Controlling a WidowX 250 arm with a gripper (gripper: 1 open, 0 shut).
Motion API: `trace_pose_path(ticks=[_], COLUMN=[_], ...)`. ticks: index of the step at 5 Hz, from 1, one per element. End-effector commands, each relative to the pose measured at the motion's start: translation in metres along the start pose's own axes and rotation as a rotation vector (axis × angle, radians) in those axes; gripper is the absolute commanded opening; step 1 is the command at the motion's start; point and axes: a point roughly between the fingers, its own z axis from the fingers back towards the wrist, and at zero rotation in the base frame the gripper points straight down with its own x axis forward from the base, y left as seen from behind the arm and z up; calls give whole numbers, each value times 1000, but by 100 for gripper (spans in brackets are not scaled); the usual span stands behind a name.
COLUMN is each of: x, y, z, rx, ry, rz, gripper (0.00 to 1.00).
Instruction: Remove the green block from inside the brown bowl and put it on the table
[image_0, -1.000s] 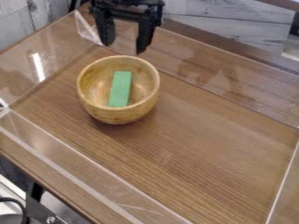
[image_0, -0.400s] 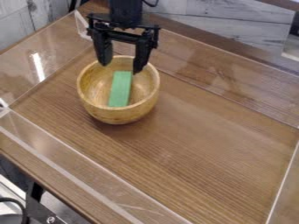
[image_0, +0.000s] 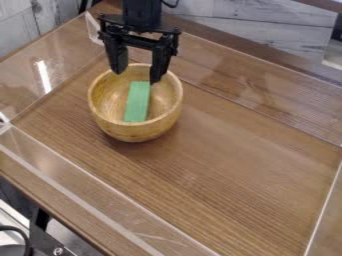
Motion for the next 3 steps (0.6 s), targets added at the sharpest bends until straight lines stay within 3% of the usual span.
trace_pose_path(ticks=[1, 3], x=[1, 0], y=[6, 12], z=[-13, -60], rx=[4, -4], ry=[-36, -44], rz=[23, 83], gripper=[100, 100])
